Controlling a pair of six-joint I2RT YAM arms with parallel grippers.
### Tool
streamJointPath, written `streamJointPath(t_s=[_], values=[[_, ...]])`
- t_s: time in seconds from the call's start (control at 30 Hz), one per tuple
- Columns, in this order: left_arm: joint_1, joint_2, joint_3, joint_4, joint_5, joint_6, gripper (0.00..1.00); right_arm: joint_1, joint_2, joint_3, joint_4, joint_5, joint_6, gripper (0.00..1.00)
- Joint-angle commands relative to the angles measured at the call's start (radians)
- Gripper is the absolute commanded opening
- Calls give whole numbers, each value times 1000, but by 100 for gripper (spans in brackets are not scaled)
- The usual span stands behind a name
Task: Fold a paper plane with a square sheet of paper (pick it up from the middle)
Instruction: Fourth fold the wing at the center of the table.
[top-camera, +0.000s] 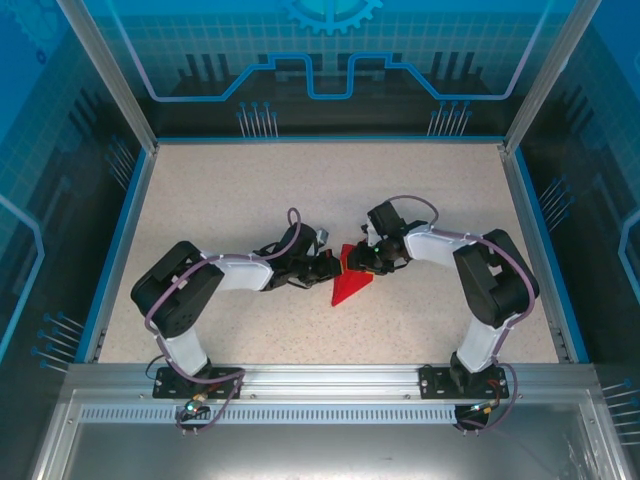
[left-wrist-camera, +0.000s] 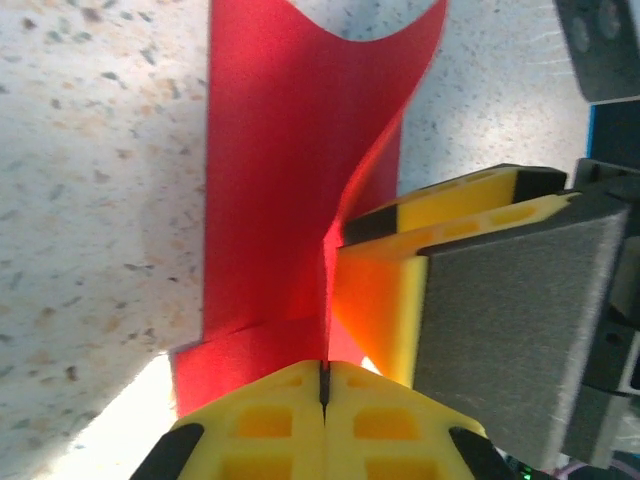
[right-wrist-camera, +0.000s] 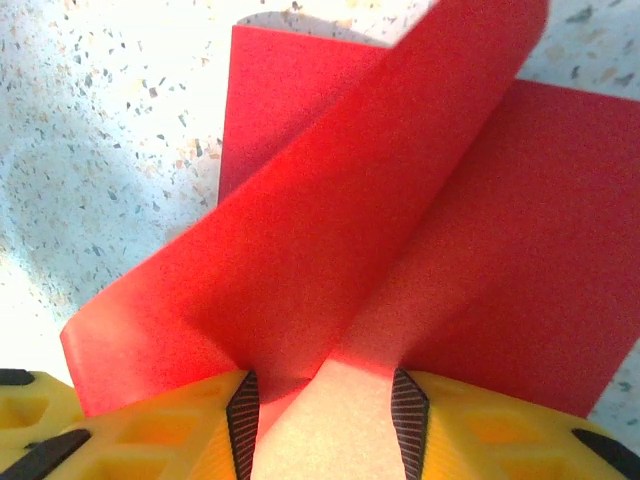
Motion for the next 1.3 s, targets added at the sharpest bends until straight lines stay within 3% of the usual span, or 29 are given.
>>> streamJointPath(t_s=[0.0, 0.37, 0.67, 0.9, 1.03, 1.27], values=[[6, 11, 16, 46, 45, 14, 0, -13, -56, -21, -52, -31, -21, 43], [8, 100, 49, 132, 177, -20, 0, -68, -174, -146, 32, -137, -29, 33], [25, 117, 35, 170, 165, -66, 0, -73, -98, -127, 85, -189, -27, 37], [30, 113, 11, 200, 159, -38, 2, -87, -94, -120, 106, -157, -1, 36], [29, 116, -3, 249, 175, 5, 3, -109, -124, -156, 153, -140, 44, 33], [2, 88, 37, 136, 175, 178, 0, -125, -120, -152, 82, -87, 65, 18]])
